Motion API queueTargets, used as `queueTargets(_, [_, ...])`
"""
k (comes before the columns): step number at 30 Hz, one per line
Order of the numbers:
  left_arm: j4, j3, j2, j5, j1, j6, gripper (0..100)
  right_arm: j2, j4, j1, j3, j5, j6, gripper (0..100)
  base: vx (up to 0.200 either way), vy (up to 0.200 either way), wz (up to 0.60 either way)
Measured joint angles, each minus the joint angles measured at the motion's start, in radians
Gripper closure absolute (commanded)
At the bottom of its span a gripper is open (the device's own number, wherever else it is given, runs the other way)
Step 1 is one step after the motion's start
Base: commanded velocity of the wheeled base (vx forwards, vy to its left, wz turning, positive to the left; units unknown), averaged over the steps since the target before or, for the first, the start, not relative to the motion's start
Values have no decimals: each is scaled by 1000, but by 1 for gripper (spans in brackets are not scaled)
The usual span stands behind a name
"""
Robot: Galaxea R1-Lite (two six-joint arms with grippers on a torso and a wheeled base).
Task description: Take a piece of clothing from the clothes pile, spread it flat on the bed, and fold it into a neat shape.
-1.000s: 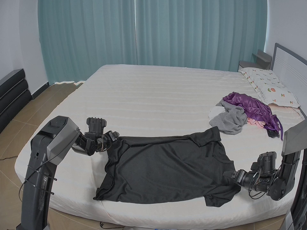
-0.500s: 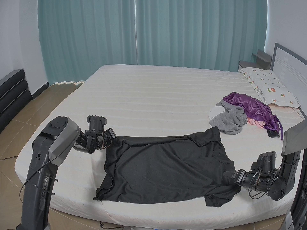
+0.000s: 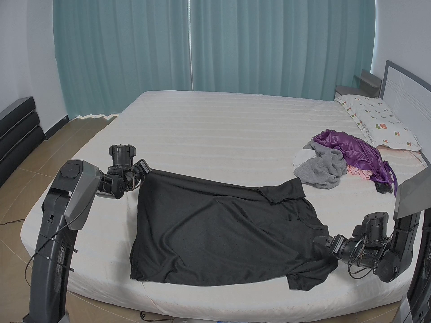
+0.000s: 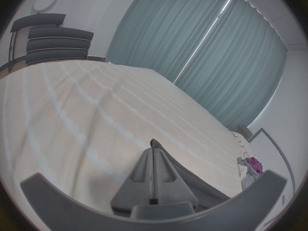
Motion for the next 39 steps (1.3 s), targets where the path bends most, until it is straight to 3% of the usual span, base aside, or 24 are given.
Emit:
queueTargets(16, [-9,-72,49,16,8,33,100,30,-70,-10,-1,-17,20,0,0,0,0])
queueTargets(17, [-5,-72,49,16,7,33,0,30,-71,-11,-2,-17,25,0,0,0,0])
queueTargets(30, [1,-14,36,15,8,-21,0,30,-125,-13,3,-18,48,0,0,0,0])
queueTargets(39, [-34,301,-125,-31,9,-102,0,27,-125,-27,4,-17,60,0,0,0,0])
